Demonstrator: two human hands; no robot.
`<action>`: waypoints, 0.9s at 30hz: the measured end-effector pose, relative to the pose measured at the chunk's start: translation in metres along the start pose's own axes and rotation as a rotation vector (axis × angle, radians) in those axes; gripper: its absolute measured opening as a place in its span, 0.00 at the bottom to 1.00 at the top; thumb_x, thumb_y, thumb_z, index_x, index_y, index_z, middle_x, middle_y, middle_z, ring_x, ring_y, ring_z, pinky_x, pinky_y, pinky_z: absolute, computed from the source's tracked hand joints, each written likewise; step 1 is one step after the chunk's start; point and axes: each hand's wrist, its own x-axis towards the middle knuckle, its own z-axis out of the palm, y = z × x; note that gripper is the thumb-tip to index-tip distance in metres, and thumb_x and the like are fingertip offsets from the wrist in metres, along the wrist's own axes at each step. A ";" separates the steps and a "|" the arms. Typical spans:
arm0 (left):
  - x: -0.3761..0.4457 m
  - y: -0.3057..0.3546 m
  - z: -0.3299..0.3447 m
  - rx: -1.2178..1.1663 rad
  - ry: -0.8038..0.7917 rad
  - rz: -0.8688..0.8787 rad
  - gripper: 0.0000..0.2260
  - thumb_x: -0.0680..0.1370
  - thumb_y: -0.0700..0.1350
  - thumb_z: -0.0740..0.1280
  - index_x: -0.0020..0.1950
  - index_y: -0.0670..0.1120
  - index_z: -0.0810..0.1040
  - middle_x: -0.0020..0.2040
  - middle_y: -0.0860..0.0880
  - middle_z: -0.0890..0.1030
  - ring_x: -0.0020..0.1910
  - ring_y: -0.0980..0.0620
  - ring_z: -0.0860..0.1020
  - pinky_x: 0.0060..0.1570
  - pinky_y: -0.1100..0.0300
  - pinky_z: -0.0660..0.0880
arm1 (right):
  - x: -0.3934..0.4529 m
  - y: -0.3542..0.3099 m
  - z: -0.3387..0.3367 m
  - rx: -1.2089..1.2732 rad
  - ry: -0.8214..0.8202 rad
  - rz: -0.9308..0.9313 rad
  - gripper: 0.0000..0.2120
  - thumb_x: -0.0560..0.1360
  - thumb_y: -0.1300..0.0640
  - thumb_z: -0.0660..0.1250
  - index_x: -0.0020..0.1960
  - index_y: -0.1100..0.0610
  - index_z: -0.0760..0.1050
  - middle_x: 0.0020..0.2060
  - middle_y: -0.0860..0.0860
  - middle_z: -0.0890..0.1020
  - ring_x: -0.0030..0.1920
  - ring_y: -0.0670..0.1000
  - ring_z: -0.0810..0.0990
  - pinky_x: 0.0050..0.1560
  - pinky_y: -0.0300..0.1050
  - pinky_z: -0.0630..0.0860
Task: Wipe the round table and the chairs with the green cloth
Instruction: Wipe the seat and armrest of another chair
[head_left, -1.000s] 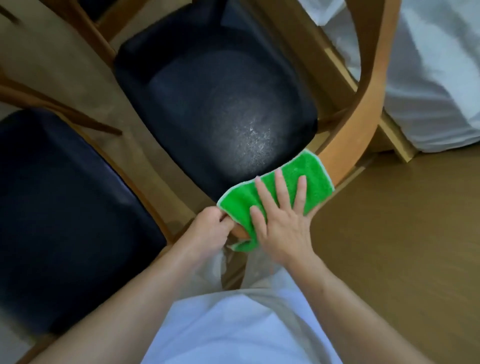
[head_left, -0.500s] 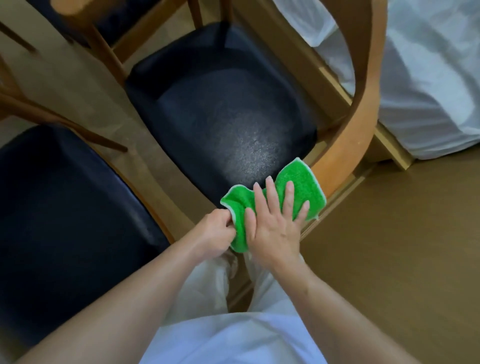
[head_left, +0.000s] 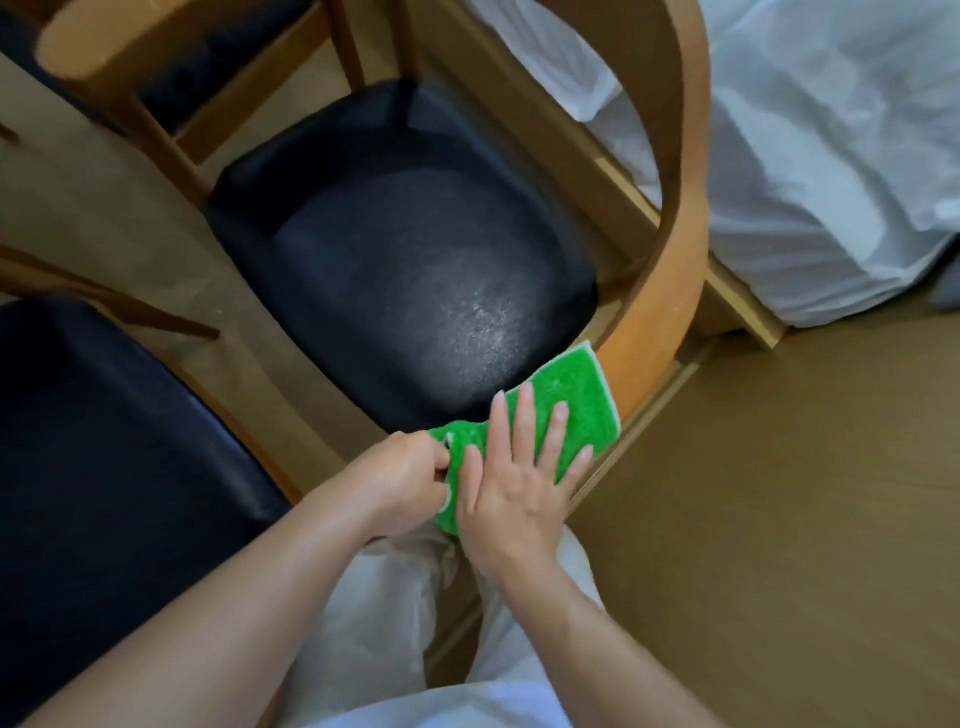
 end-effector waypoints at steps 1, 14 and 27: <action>0.001 0.001 -0.002 0.035 -0.017 -0.012 0.06 0.73 0.44 0.63 0.40 0.46 0.79 0.39 0.47 0.81 0.40 0.47 0.79 0.37 0.57 0.74 | -0.002 -0.001 0.001 0.009 -0.015 -0.017 0.29 0.77 0.43 0.50 0.76 0.53 0.63 0.77 0.52 0.61 0.76 0.61 0.56 0.70 0.72 0.51; 0.023 0.042 -0.012 0.566 -0.050 -0.085 0.14 0.73 0.59 0.69 0.47 0.50 0.72 0.35 0.54 0.71 0.38 0.50 0.74 0.37 0.58 0.73 | 0.167 0.098 -0.053 0.213 0.176 0.317 0.33 0.80 0.44 0.53 0.79 0.56 0.46 0.79 0.50 0.47 0.75 0.62 0.52 0.70 0.58 0.60; 0.043 0.067 -0.017 0.780 -0.252 -0.179 0.19 0.71 0.58 0.71 0.57 0.50 0.74 0.40 0.52 0.73 0.48 0.49 0.78 0.39 0.58 0.71 | 0.126 0.067 -0.034 0.356 0.177 0.511 0.36 0.79 0.44 0.54 0.79 0.59 0.42 0.79 0.53 0.42 0.66 0.67 0.65 0.64 0.58 0.63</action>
